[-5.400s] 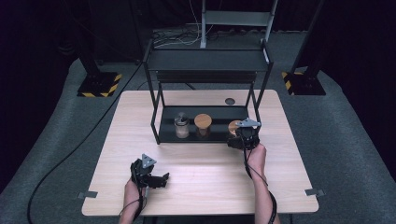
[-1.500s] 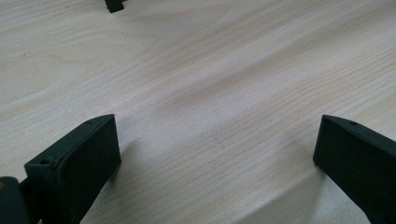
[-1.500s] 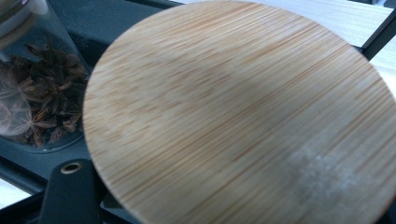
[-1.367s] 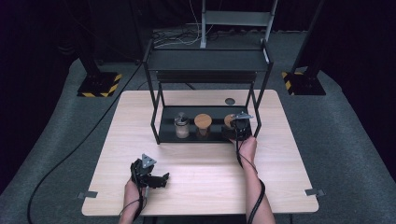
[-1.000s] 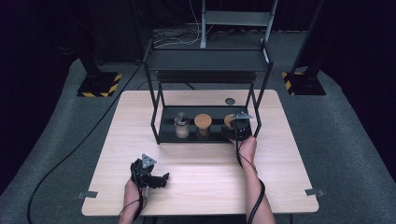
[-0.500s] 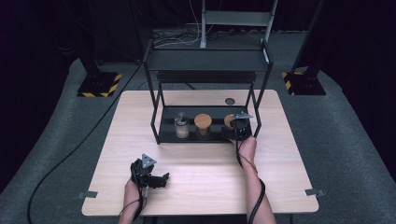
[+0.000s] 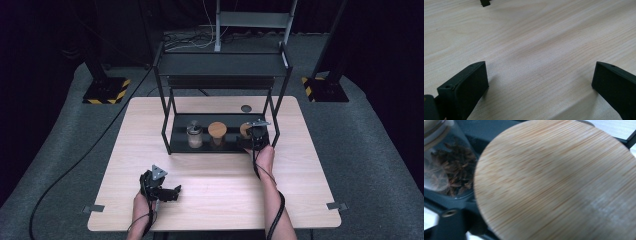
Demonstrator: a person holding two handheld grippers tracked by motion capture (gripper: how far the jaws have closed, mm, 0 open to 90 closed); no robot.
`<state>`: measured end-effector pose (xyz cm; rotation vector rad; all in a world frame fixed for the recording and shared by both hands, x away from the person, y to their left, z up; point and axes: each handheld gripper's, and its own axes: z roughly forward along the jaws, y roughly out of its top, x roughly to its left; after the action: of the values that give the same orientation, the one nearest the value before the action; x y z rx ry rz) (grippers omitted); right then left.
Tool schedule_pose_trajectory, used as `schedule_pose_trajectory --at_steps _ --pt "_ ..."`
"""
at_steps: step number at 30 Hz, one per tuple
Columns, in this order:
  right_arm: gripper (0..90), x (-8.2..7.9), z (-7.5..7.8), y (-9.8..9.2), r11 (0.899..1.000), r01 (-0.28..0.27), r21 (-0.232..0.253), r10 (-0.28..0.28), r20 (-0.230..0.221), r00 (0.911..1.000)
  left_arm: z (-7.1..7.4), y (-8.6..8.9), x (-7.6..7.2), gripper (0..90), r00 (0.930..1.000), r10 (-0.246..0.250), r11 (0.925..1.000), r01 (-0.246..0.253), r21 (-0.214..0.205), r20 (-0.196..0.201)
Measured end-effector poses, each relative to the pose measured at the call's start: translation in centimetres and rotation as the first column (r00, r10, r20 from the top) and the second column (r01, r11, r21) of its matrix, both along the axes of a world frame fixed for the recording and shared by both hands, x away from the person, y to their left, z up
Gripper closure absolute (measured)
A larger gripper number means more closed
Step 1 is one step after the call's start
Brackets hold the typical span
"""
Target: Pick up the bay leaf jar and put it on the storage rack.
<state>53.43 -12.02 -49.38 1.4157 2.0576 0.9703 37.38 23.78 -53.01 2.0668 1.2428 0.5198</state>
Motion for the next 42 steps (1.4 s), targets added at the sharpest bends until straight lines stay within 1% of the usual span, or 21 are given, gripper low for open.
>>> schedule_pose_trajectory --at_steps 2,5,9,10,14,17,19,20,26,28,30,31,32,33,34,35,38,39,40,41,42 --pt "6.5 -0.1 0.1 0.0 1.0 -0.016 0.013 0.017 -0.02 0.9997 0.0 0.0 0.0 0.1 1.0 0.001 1.0 -0.001 0.0 -0.001" --pt "1.8 -0.3 0.5 0.1 1.0 -0.027 0.009 0.027 -0.041 0.9988 0.0 0.0 0.0 0.1 1.0 0.0 1.0 0.0 0.0 0.0" --pt "0.2 -0.6 0.8 0.3 1.0 -0.026 -0.005 0.025 -0.06 0.9979 0.0 0.0 0.0 0.1 1.0 0.0 1.0 0.0 0.0 0.0" --pt "0.1 -0.8 0.9 0.4 1.0 -0.025 -0.018 0.024 -0.063 0.9977 0.0 0.0 0.0 0.1 1.0 0.001 1.0 -0.001 0.0 -0.001" --pt "0.1 -1.1 1.0 0.2 1.0 -0.023 -0.019 0.021 -0.076 0.9969 0.0 0.0 0.0 0.1 1.0 0.0 1.0 0.0 0.001 -0.001" --pt "0.2 -1.6 1.2 0.1 0.999 -0.022 -0.024 0.02 -0.075 0.9969 0.0 0.0 0.0 0.1 1.0 0.001 1.0 -0.001 0.0 -0.001" --pt "1.4 -2.0 1.2 0.0 0.999 -0.025 -0.027 0.024 -0.067 0.9975 0.0 0.0 0.0 0.1 1.0 0.001 1.0 -0.001 0.0 -0.001" --pt "2.6 -2.3 1.2 0.0 0.999 -0.028 -0.037 0.026 -0.061 0.9978 0.0 0.0 0.0 0.1 1.0 0.001 1.0 -0.001 0.0 -0.001" --pt "1.0 -3.8 1.0 -0.1 0.998 -0.052 -0.042 0.049 -0.055 0.9973 0.0 0.0 0.0 0.1 1.0 0.001 1.0 -0.001 0.001 -0.001" --pt "1.0 -4.0 1.0 -0.2 0.997 -0.057 -0.044 0.054 -0.051 0.9972 0.0 0.0 0.0 0.1 1.0 0.001 1.0 -0.001 0.001 -0.001" --pt "1.0 -4.7 1.1 -0.3 0.997 -0.065 -0.049 0.063 -0.044 0.997 0.0 0.0 0.0 0.1 1.0 0.001 1.0 -0.001 0.001 -0.001" --pt "1.0 -4.7 1.1 -0.3 0.997 -0.065 -0.049 0.063 -0.044 0.997 0.0 0.0 0.0 0.1 1.0 0.001 1.0 -0.001 0.001 -0.001" --pt "1.0 -5.2 1.1 -0.4 0.996 -0.072 -0.054 0.07 -0.036 0.9969 0.0 0.0 0.0 0.1 1.0 0.001 1.0 -0.001 0.001 -0.001" --pt "1.0 -5.2 1.1 -0.4 0.996 -0.072 -0.054 0.07 -0.036 0.9969 0.0 0.0 0.0 0.1 1.0 0.001 1.0 -0.001 0.001 -0.001" --pt "1.0 -5.7 1.2 -0.5 0.995 -0.078 -0.065 0.076 -0.026 0.9967 0.0 0.0 0.0 0.1 1.0 0.001 1.0 -0.001 0.0 -0.001" --pt "1.0 -6.0 1.2 -0.6 0.995 -0.081 -0.063 0.079 -0.022 0.9966 0.0 0.0 0.0 0.1 1.0 0.001 1.0 -0.001 0.0 -0.001" --pt "0.9 -7.0 1.1 -1.0 0.994 -0.09 -0.067 0.088 -0.02 0.9959 0.0 0.0 0.0 0.1 1.0 0.001 1.0 -0.001 0.0 -0.001" --pt "0.9 -7.0 1.1 -1.0 0.994 -0.09 -0.067 0.088 -0.02 0.9959 0.0 0.0 0.0 0.1 1.0 0.001 1.0 -0.001 0.001 -0.001" --pt "0.7 -7.7 0.9 -1.3 0.993 -0.099 -0.072 0.097 -0.022 0.995 0.0 0.0 0.0 0.1 1.0 0.001 1.0 -0.001 0.001 0.0" --pt "0.7 -7.7 0.9 -1.3 0.993 -0.099 -0.072 0.097 -0.022 0.995 0.0 0.0 0.0 0.1 1.0 0.001 1.0 -0.001 0.001 -0.001" --pt "0.5 -8.0 0.8 -1.4 0.992 -0.099 -0.076 0.097 -0.021 0.995 0.0 0.0 0.0 0.1 1.0 0.001 1.0 -0.001 0.001 -0.001"
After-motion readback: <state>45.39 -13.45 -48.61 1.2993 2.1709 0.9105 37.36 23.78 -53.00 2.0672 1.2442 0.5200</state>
